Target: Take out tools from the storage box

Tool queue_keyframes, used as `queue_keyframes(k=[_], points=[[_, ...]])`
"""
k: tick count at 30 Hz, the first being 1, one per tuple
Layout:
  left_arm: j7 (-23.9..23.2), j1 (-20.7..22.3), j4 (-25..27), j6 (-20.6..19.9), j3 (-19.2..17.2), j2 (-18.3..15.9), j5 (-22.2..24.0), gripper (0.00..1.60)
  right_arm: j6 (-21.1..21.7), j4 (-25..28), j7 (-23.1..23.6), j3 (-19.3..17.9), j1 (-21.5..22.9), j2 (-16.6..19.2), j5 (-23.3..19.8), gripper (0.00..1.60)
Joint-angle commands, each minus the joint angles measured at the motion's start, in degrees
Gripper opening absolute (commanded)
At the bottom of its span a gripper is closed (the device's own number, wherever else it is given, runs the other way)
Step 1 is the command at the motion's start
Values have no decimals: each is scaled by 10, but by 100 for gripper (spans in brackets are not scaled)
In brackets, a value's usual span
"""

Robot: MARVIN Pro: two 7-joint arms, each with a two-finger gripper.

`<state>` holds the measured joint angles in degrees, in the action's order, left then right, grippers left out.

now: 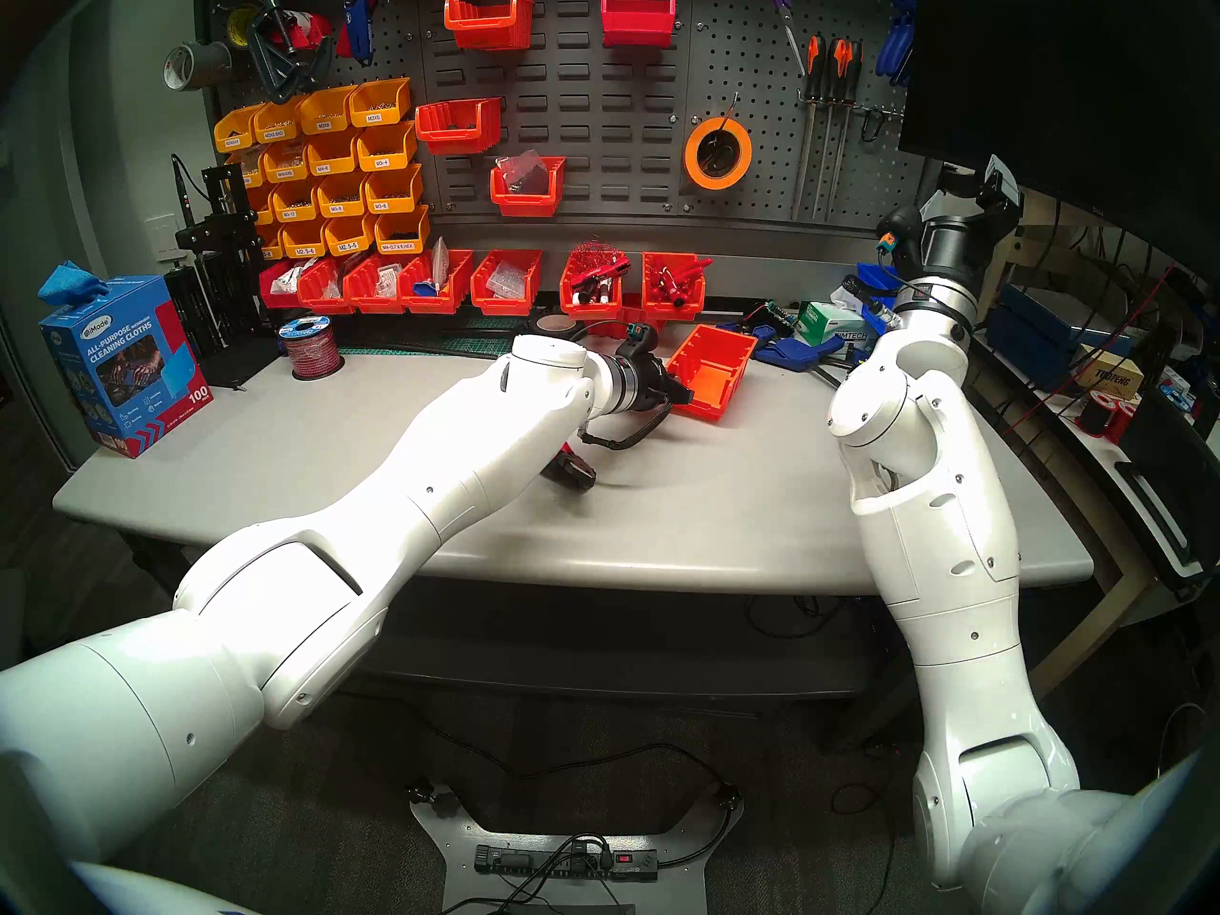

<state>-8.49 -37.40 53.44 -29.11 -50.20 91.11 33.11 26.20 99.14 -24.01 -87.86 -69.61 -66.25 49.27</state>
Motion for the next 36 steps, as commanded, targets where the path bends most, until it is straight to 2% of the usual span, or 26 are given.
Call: queue_keyframes(k=[1, 9, 15, 18, 22, 24, 26, 31, 36], points=[[-23, 18, 49, -17, -29, -19, 24, 0, 0, 6, -3, -1, 7, 1, 3, 160], [-47, 26, 121, -57, -74, -54, 55, 0, 0, 6, -2, -1, 7, 1, 2, 160], [-34, 54, 138, -65, -129, -59, 74, 0, 0, 5, -2, -1, 7, 1, 2, 160], [-7, 72, 131, -75, -173, -60, 86, 0, 0, 5, -2, -1, 6, 1, 2, 160], [25, 79, 135, -80, -210, -69, 93, 0, 0, 5, -2, -1, 6, 1, 2, 160], [59, 72, 148, -79, -235, -77, 92, 0, 0, 6, -2, -1, 7, 1, 2, 160], [68, 70, 152, -82, -244, -83, 92, 0, 0, 6, -2, -1, 7, 1, 2, 160], [127, 57, 166, -89, -287, -103, 89, 0, 0, 6, -2, -1, 7, 1, 2, 160], [188, 40, 195, -109, -325, -112, 93, 0, 0, 6, -2, -1, 7, 1, 3, 160]])
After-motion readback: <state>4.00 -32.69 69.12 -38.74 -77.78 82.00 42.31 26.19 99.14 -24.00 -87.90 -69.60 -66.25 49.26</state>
